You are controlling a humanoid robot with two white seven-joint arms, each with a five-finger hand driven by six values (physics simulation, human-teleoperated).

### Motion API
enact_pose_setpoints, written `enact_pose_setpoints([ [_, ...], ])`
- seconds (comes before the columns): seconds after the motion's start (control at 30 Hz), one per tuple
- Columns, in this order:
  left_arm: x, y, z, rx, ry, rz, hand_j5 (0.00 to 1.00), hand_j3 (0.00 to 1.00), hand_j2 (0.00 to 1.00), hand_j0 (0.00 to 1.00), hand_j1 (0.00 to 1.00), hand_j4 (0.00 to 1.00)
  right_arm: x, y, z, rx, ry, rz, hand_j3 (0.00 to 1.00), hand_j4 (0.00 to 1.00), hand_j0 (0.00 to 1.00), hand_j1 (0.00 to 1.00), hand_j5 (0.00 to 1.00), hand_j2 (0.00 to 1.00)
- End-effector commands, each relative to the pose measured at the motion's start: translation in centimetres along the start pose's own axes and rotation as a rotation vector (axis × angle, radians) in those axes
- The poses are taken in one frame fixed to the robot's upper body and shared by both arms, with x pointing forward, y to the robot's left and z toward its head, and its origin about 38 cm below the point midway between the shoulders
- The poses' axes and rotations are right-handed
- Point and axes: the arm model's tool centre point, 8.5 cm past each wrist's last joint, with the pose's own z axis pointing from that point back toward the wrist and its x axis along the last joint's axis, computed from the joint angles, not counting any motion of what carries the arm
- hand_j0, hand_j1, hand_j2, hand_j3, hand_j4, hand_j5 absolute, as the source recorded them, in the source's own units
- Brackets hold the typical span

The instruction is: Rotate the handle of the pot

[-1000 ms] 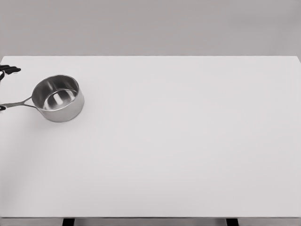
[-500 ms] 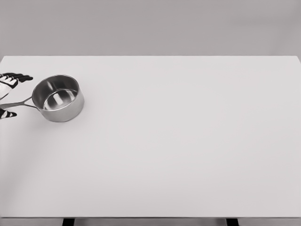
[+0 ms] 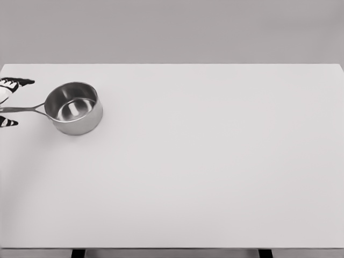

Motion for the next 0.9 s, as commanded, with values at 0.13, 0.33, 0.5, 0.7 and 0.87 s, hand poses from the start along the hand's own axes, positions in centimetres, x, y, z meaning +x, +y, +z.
enact_pose_setpoints([
  [0.13,3.1,1.9,-0.6,0.076,-0.103,0.004,1.0,1.0,1.0,1.0,1.0,1.0,0.0,0.0,0.0,0.0,0.0,0.0,1.0,1.0,1.0,1.0,1.0,1.0],
  [0.33,8.0,7.4,6.7,0.362,-0.225,0.017,1.0,1.0,1.0,1.0,1.0,1.0,0.0,0.0,0.0,0.0,0.0,0.0,1.0,1.0,1.0,1.0,1.0,1.0],
  [0.5,12.6,4.1,6.4,0.379,-0.319,0.088,1.0,1.0,1.0,1.0,1.0,1.0,0.0,0.0,0.0,0.0,0.0,0.0,1.0,1.0,1.0,1.0,1.0,1.0],
  [0.7,13.5,2.1,5.2,0.314,-0.346,0.116,1.0,1.0,1.0,1.0,1.0,1.0,0.0,0.0,0.0,0.0,0.0,0.0,1.0,1.0,1.0,1.0,1.0,1.0],
  [0.87,11.7,2.8,5.1,0.286,-0.281,0.035,1.0,1.0,1.0,1.0,1.0,1.0,0.0,0.0,0.0,0.0,0.0,0.0,1.0,1.0,1.0,1.0,1.0,1.0],
])
